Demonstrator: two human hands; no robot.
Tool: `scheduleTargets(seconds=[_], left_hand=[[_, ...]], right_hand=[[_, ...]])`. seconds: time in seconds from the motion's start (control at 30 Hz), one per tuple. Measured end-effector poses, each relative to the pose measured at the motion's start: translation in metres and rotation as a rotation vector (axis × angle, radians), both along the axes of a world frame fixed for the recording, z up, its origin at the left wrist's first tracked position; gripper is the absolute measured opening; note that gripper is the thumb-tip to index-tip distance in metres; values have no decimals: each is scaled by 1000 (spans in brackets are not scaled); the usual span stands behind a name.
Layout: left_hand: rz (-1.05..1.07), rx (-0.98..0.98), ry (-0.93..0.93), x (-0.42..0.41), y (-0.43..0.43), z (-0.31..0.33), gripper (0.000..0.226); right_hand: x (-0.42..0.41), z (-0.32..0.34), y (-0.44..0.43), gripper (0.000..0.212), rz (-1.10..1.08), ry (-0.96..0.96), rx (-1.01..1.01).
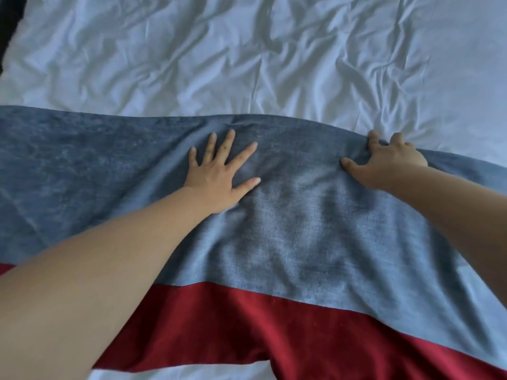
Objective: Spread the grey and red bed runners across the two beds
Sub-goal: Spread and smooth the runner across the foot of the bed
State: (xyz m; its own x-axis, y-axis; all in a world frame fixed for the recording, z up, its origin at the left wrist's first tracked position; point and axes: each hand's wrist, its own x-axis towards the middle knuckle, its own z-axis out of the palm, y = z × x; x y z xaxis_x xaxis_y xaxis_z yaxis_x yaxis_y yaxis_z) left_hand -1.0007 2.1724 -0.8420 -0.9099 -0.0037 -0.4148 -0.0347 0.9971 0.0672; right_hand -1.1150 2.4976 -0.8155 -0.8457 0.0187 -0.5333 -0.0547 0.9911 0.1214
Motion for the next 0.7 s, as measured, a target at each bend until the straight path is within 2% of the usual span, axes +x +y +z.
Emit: scheduleTargets(seconds=[0.07,0.13,0.23,0.33,0.4,0.47,0.57,0.63,0.7], left_hand=[[-13,-6,-42,25,-10,12,76],[-4,-5,-75,61,-18,24,78],[-48,15,-29,127,-15,38,80],[-168,36,70,191,-1,44,79],[-220,57,105,227,7,45,79],[-261,73,108,257,10,45,81],[-336,54,48,298,9,44,74],[-331,42,29,316,10,43,57],[-285,47,68,325,10,41,34]], right_hand=[[1,7,-6,98,-53,-91,-14],[20,10,-13,90,-24,-76,-11],[71,12,-20,73,386,143,-167],[138,24,-33,55,727,152,-482],[188,30,-43,39,903,145,-588],[232,32,-50,40,971,42,-634],[276,28,-55,60,1007,-109,-526],[292,24,-53,65,1012,-166,-462],[300,22,-47,59,976,-206,-468]])
